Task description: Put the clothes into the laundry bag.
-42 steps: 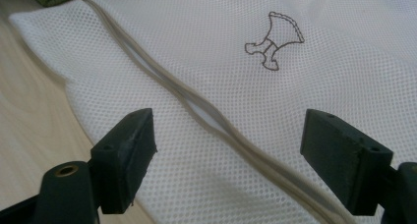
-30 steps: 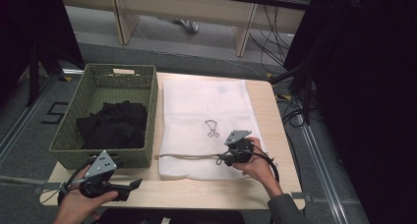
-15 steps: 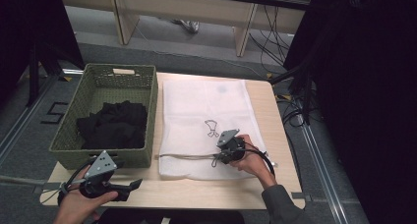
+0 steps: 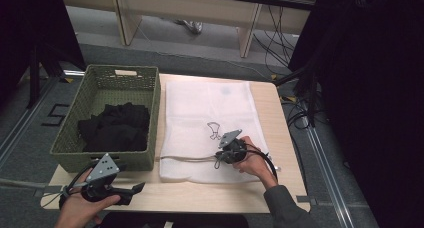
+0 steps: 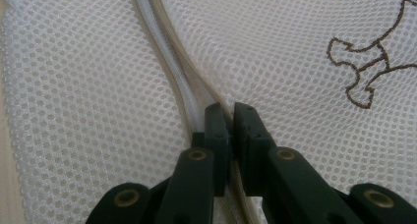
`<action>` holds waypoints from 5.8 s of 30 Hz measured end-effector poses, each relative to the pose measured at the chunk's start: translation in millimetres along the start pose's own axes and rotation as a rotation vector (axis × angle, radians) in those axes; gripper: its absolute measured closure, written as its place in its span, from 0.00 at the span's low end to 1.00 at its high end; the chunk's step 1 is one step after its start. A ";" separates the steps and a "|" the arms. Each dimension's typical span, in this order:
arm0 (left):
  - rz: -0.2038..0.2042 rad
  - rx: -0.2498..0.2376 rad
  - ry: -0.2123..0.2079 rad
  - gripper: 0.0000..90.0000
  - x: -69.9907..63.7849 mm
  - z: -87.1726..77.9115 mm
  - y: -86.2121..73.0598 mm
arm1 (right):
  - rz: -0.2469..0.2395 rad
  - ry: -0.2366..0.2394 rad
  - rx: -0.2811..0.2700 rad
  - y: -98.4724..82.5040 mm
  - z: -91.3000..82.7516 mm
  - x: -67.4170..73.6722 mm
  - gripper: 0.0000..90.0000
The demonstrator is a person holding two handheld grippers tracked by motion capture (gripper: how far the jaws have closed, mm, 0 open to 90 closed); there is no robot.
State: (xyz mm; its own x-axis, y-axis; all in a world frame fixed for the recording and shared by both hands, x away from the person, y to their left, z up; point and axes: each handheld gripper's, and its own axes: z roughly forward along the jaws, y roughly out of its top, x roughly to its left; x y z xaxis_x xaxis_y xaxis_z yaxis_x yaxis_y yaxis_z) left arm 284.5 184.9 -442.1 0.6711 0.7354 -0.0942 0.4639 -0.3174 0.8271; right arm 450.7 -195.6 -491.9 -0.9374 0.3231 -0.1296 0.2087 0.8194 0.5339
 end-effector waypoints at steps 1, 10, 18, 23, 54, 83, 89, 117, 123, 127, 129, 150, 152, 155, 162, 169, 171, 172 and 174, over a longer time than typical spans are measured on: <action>0.000 0.000 0.000 0.18 0.0 0.0 0.0 | 0.000 0.000 0.000 0.0 0.0 0.0 0.97; -0.004 -0.011 0.002 0.18 0.8 -3.2 2.3 | 0.052 -0.118 -0.064 26.2 -33.6 1.5 0.98; -0.002 -0.026 0.016 0.18 2.8 -4.9 8.7 | 0.044 -0.167 -0.123 44.5 -57.0 -6.7 0.98; -0.005 -0.042 0.028 0.18 4.8 -8.4 18.6 | 0.040 -0.204 -0.159 52.3 -74.1 -13.1 0.98; -0.037 0.155 0.134 0.16 124.0 6.9 89.3 | 0.056 -0.199 -0.188 64.3 -86.4 -14.8 0.98; -0.093 0.387 0.065 0.00 165.5 101.8 63.3 | 0.054 -0.180 -0.172 64.1 -79.3 -12.4 0.98; -0.013 0.470 0.139 0.22 163.8 110.1 59.9 | 0.042 -0.182 -0.171 64.1 -78.8 -13.2 0.98; -0.170 0.358 0.210 0.16 189.7 83.2 62.9 | 0.049 -0.159 -0.173 62.4 -77.9 -13.9 0.98; -0.235 0.402 0.150 0.09 197.0 95.6 50.0 | 0.054 -0.153 -0.162 63.1 -75.9 -12.3 0.98; -0.218 0.443 0.116 0.00 193.6 103.9 47.4 | 0.054 -0.152 -0.162 62.9 -75.5 -12.5 0.98; -0.202 0.455 0.121 0.00 192.4 106.2 48.2 | 0.048 -0.151 -0.163 62.6 -75.3 -13.0 0.98; -0.225 0.388 0.133 0.69 190.5 97.4 54.5 | 0.051 -0.160 -0.163 62.8 -74.9 -12.9 0.98; -0.235 0.376 0.121 0.71 190.5 94.9 56.0 | 0.059 -0.153 -0.166 62.9 -75.7 -12.7 0.98; -0.252 0.338 0.104 0.72 190.3 90.2 59.2 | 0.041 -0.158 -0.170 62.8 -75.4 -13.9 0.98; -0.290 0.227 0.061 0.73 190.1 68.3 72.3 | 0.056 -0.154 -0.175 62.4 -76.3 -13.9 0.98; -0.304 0.137 0.018 0.73 184.4 40.5 87.0 | 0.051 -0.156 -0.179 62.5 -76.9 -15.0 0.98; -0.304 0.132 0.006 0.73 183.2 37.2 88.3 | 0.052 -0.156 -0.179 62.4 -76.9 -14.8 0.98; -0.299 0.122 0.010 0.73 182.0 34.0 89.5 | 0.050 -0.144 -0.176 62.4 -77.7 -15.5 0.98; -0.303 0.083 -0.002 0.73 176.3 24.4 93.2 | 0.054 -0.155 -0.182 62.2 -77.1 -15.2 0.98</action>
State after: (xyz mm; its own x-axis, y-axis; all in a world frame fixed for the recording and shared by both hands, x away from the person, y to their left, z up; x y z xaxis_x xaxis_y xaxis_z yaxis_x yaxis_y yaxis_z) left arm 460.1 270.4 -395.1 0.4963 0.8027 -0.3308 0.6888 -0.1321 0.7128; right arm 456.5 -186.0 -392.3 -0.8692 0.4447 -0.2159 0.1906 0.7045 0.6837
